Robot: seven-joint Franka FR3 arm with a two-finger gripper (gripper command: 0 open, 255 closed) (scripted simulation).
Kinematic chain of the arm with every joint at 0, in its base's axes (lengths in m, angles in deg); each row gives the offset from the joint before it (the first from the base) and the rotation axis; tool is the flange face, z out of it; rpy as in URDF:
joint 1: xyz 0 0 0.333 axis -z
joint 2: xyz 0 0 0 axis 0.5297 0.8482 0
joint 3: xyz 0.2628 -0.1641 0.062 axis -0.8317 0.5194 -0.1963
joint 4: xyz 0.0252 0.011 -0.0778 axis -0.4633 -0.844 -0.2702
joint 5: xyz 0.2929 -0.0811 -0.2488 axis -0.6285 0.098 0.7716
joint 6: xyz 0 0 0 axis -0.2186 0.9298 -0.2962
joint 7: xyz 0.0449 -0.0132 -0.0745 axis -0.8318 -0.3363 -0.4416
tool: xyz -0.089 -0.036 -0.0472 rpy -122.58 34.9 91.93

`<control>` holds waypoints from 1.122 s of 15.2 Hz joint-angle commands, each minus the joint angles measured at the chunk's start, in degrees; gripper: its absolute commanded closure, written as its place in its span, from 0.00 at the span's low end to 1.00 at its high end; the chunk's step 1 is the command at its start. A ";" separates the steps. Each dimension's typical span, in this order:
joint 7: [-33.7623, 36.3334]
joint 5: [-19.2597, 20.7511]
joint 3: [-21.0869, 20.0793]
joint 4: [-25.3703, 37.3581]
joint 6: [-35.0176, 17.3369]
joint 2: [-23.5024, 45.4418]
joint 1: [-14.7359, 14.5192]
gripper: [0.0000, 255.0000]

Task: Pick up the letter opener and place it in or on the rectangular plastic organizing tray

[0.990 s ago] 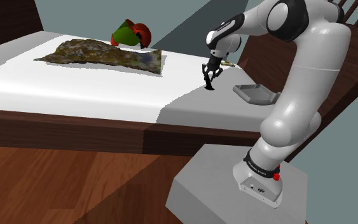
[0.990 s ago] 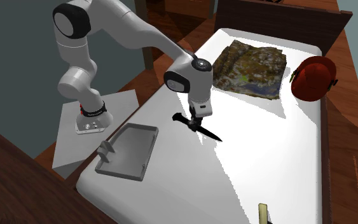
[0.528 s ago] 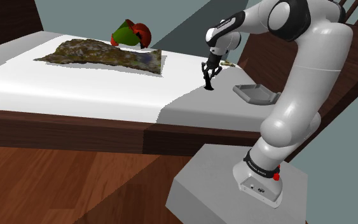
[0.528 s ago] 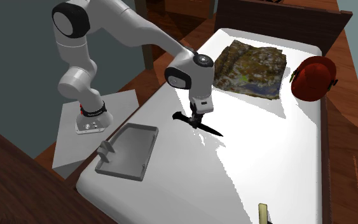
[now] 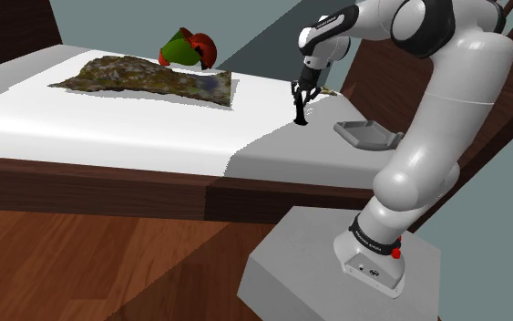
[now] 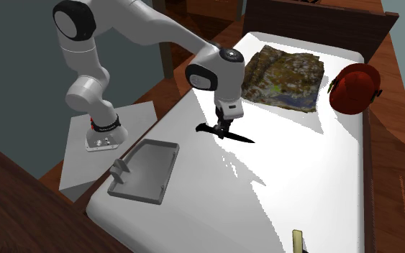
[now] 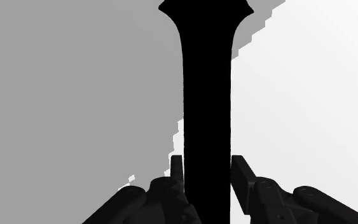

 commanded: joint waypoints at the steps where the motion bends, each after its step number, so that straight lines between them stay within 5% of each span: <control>1: 0.24 0.27 0.06 1.04 1.57 -0.55 -0.04 1.00; 17: 1.47 1.64 0.35 9.70 13.06 -3.55 -0.15 1.00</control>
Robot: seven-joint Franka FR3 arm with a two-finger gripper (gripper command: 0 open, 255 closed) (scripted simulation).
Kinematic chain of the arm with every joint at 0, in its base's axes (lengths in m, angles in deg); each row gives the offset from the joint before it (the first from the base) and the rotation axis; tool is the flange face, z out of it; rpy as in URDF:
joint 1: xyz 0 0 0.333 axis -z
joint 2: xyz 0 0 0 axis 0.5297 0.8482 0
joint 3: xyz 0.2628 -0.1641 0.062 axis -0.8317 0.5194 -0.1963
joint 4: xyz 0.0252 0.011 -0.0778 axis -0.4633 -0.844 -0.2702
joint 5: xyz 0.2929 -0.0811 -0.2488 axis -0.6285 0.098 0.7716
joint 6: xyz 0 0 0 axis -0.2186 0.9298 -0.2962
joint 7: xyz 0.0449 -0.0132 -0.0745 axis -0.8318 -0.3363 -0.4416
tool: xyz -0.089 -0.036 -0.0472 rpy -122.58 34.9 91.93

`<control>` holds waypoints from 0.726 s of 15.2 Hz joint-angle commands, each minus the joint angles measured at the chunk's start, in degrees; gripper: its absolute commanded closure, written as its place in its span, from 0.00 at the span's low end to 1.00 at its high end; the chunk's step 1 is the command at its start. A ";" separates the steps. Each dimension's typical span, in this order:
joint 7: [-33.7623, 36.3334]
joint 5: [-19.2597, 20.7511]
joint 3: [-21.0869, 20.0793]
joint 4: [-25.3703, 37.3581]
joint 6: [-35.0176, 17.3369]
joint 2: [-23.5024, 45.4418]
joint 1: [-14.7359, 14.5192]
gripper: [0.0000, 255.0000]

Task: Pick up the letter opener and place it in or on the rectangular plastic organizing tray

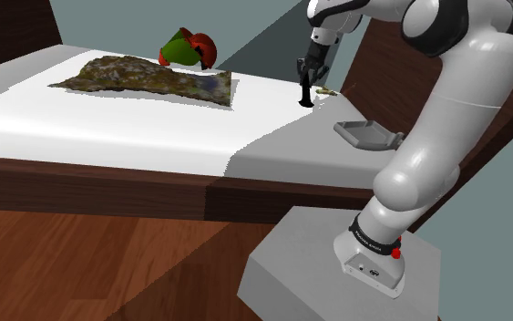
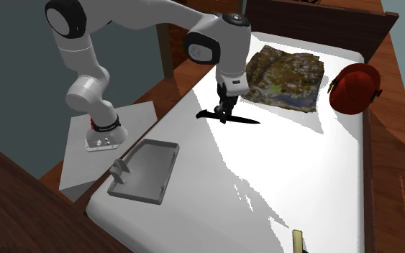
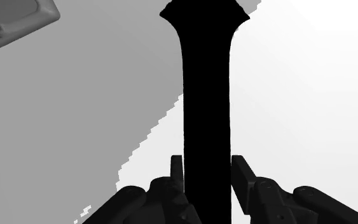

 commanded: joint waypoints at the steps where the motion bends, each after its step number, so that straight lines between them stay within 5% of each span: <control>1: 0.08 0.10 0.03 1.25 1.48 -0.21 0.02 1.00; 4: 0.19 0.19 0.06 2.86 3.23 -0.37 0.04 1.00; 11: -4.07 3.89 2.70 -10.43 1.34 -12.18 2.45 1.00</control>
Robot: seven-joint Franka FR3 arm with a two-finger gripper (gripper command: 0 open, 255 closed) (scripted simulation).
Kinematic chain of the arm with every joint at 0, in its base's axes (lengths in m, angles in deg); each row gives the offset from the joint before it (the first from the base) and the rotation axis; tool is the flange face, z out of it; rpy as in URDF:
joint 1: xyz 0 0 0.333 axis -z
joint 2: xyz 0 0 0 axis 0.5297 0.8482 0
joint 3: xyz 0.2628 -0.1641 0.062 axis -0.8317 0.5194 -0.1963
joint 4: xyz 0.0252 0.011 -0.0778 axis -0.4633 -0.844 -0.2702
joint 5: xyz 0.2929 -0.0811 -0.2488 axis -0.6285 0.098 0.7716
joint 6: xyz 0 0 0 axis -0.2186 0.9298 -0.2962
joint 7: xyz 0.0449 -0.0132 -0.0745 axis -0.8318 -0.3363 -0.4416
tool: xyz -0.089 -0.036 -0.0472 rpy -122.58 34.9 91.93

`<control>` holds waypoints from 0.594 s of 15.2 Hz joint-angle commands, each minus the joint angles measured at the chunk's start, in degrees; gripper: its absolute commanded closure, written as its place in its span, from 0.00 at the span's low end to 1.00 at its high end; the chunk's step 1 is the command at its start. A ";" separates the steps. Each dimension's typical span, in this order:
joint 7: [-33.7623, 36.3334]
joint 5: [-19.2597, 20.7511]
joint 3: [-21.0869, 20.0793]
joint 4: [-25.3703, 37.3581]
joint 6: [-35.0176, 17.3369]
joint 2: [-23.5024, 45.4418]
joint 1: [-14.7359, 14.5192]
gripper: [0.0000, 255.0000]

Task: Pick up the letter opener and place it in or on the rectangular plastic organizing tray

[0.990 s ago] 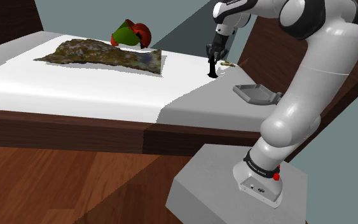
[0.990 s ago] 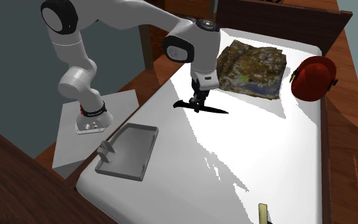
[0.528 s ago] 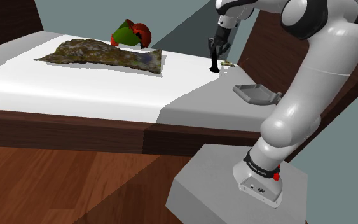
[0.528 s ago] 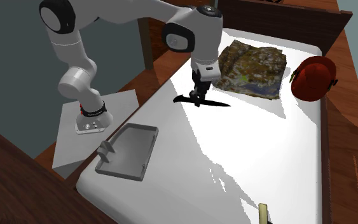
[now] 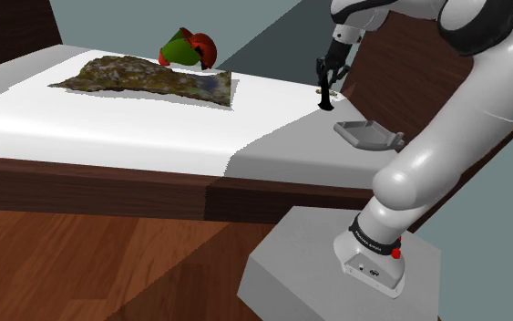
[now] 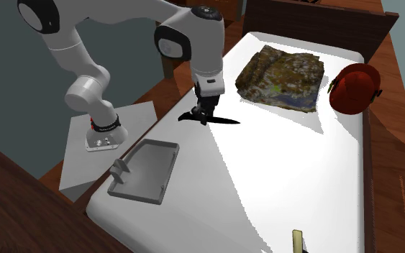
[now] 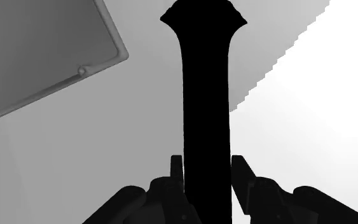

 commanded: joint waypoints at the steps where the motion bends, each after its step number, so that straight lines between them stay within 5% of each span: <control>1: -1.59 1.03 0.95 -2.55 0.18 -2.81 0.96 1.00; 9: -7.35 6.04 4.65 -12.49 0.88 -14.15 5.26 1.00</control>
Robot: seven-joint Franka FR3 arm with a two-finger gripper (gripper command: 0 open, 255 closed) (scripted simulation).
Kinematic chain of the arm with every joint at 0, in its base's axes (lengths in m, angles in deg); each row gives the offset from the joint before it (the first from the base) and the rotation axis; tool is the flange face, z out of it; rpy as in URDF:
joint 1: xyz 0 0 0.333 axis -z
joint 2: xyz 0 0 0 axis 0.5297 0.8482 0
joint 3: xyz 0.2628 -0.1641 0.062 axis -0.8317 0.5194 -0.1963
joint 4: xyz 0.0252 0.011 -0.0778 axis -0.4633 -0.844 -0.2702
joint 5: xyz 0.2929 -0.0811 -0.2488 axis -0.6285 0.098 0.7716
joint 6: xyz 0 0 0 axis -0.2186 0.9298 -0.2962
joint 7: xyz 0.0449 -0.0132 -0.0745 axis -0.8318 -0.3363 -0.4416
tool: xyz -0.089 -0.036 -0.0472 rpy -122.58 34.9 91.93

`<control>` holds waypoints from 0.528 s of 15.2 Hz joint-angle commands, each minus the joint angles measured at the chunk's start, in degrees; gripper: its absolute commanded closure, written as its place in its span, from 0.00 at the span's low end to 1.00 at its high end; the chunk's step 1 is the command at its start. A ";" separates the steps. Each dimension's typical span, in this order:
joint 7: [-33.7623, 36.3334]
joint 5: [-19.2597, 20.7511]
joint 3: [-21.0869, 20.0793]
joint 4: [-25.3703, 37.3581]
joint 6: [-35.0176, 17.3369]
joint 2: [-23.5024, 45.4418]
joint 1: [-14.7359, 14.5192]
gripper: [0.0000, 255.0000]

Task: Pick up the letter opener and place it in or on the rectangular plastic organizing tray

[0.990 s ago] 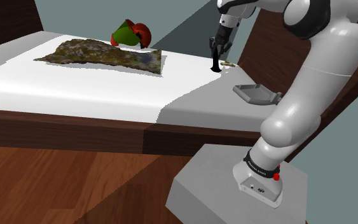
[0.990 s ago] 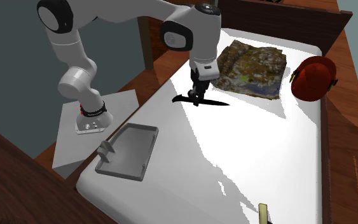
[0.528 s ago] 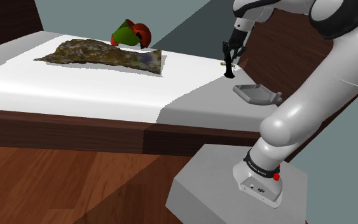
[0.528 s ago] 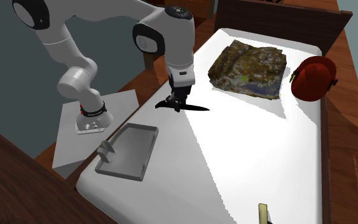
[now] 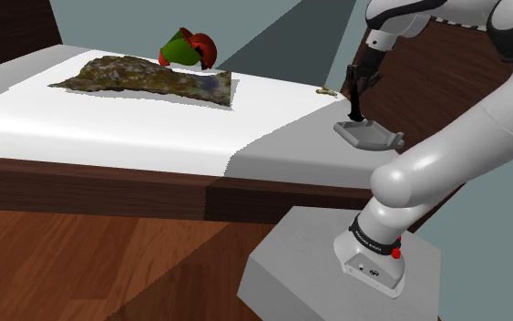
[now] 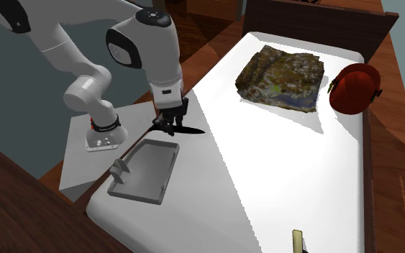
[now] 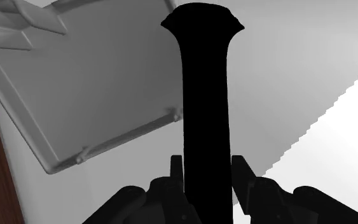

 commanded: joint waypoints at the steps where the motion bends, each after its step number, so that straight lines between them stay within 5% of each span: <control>1: -1.40 1.28 0.88 -2.05 0.31 -2.54 1.10 1.00; 8: -8.12 6.23 5.27 -6.83 2.63 -10.51 5.93 1.00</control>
